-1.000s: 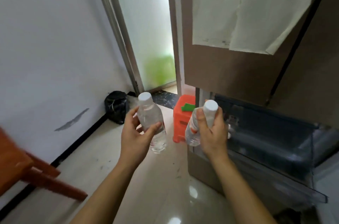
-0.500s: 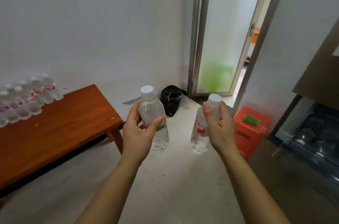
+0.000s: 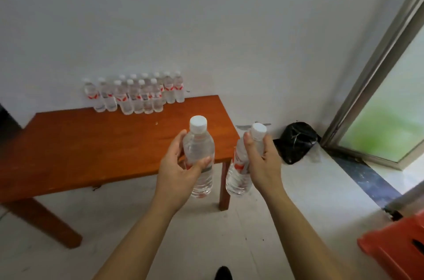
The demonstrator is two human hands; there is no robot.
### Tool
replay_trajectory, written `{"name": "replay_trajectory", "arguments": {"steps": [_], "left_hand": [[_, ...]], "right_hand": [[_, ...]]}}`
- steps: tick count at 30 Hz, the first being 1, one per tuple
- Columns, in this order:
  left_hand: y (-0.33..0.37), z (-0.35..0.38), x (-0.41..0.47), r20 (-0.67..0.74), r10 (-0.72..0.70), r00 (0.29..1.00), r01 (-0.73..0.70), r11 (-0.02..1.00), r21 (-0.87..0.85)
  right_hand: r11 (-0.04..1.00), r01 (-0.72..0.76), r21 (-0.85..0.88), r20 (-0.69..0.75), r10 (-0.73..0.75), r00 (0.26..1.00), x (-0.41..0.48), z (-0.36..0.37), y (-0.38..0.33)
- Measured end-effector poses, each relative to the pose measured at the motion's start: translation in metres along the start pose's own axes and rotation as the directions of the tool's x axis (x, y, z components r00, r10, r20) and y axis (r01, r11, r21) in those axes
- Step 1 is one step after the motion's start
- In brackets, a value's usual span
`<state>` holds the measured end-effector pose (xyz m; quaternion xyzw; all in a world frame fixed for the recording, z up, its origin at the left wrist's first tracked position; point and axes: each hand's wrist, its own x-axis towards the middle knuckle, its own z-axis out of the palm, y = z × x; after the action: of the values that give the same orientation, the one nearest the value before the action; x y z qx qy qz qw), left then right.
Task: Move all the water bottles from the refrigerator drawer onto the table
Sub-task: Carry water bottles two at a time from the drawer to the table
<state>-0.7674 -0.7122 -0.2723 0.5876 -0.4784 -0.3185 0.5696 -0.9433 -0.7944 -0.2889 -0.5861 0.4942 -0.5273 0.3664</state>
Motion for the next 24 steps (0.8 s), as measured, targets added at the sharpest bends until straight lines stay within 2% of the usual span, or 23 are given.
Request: {"name": "replay_trajectory", "arguments": {"steps": [9, 15, 19, 24], "left_hand": [[-0.063, -0.055, 0.159, -0.153, -0.086, 0.985, 0.095, 0.994, 0.051], [-0.070, -0.097, 0.268, -0.237, -0.075, 0.969, 0.103, 0.989, 0.107], [-0.094, -0.137, 0.309, -0.346, -0.118, 0.931, 0.171, 0.977, 0.126], [-0.135, -0.194, 0.356, -0.418, -0.202, 0.886, 0.282, 0.949, 0.140]], "right_hand": [[0.998, -0.008, 0.067, 0.121, 0.000, 0.993, 0.145, 0.157, 0.037], [0.997, 0.066, 0.028, 0.177, -0.070, 0.982, 0.250, 0.242, 0.030], [0.997, 0.064, 0.048, 0.259, -0.074, 0.963, 0.282, 0.305, 0.032], [0.999, 0.016, 0.051, 0.404, -0.035, 0.914, 0.304, 0.392, 0.049]]}}
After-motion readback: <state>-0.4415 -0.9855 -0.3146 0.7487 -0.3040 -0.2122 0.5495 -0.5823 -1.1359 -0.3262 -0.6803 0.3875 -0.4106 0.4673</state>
